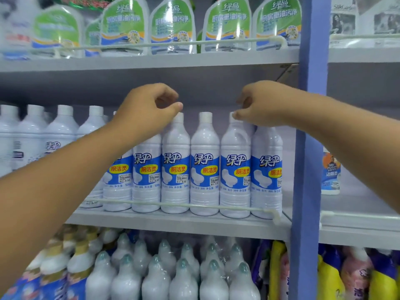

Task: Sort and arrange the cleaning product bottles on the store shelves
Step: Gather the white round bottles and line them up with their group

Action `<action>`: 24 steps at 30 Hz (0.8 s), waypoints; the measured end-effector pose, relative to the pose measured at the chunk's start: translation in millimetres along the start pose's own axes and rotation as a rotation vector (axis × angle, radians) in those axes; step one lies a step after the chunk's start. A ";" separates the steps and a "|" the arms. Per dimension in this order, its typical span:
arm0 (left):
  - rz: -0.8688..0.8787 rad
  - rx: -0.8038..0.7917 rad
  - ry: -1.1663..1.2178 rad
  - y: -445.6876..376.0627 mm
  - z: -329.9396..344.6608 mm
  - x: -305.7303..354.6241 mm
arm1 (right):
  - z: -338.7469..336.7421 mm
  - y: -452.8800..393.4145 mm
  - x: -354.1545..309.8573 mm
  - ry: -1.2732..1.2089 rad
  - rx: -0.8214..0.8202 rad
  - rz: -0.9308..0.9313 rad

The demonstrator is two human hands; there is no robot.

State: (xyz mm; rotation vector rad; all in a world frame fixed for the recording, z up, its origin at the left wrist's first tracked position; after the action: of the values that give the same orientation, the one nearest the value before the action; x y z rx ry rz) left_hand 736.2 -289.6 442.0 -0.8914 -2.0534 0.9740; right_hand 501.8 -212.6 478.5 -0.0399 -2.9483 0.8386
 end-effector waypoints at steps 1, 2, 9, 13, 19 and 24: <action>-0.028 -0.001 -0.041 3.4 -6.1 -9.9 | 3.3 -2.1 -1.6 -0.028 -0.006 0.004; -0.061 -0.021 -0.083 5.0 -10.9 -18.4 | 5.8 -6.0 -4.7 -0.044 -0.021 0.002; -0.164 -0.249 -0.220 -8.9 -28.2 -49.4 | 12.6 -39.0 -55.4 -0.084 -0.122 -0.138; -0.209 -0.331 -0.216 -14.5 -31.6 -54.4 | 23.9 -55.4 -92.0 -0.087 -0.199 -0.159; -0.219 -0.309 -0.162 -16.7 -29.6 -58.9 | 35.0 -70.0 -108.9 -0.170 -0.200 -0.098; -0.213 -0.267 -0.118 -15.7 -28.2 -65.6 | 35.6 -68.5 -110.1 -0.204 -0.201 -0.054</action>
State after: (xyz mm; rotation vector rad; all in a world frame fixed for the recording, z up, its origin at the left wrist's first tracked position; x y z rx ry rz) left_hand 788.9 -339.6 449.9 -0.7421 -2.3625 0.6615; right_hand 608.3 -294.5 477.1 0.1209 -3.1975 0.5680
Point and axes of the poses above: each hand's wrist, its own y-axis away from the middle knuckle, its own z-axis out of the palm, x = y × z, the point moved 4 cm from there along -y, towards the middle knuckle, and after that the axes turned 9 degrees about -x, right-handed, at the moved point
